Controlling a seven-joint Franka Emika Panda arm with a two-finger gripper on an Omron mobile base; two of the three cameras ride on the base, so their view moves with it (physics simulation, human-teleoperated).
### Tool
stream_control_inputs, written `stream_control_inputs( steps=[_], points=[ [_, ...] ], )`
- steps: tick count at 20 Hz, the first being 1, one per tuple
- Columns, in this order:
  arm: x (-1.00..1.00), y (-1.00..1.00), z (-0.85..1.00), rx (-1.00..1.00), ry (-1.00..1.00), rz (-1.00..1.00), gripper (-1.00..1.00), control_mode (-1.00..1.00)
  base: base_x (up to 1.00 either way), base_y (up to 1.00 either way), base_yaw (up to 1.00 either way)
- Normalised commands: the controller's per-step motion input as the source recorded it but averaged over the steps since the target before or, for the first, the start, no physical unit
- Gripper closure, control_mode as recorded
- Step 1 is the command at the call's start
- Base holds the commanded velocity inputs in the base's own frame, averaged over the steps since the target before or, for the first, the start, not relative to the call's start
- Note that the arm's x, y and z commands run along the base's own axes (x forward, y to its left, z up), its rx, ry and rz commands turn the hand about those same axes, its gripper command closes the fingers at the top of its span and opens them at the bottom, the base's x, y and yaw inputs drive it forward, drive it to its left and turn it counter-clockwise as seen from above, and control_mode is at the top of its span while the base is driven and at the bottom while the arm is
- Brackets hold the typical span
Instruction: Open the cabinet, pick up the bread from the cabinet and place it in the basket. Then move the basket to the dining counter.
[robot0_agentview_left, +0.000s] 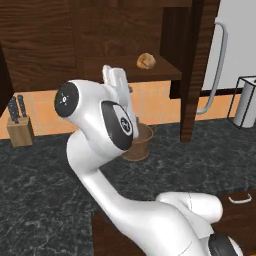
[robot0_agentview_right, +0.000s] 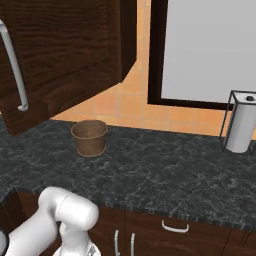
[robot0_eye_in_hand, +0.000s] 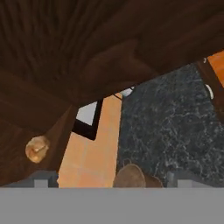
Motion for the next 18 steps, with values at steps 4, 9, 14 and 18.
stream_control_inputs(
  steps=[4, 9, 14, 18],
  points=[
    [0.65, -0.13, -0.18, 0.09, -0.18, -0.39, -1.0, -1.0, 0.0, 0.0, 0.0],
    [0.63, -0.04, -0.07, 0.01, -0.23, -0.3, -1.0, -1.0, 0.0, 0.0, 0.0],
    [0.75, -0.11, -0.54, 0.0, -0.27, -0.32, -1.0, -1.0, 0.0, 0.0, 0.0],
    [0.4, -0.7, -0.43, 0.0, -0.24, -0.27, -1.0, -1.0, 0.0, 0.0, 0.0]
  ],
)
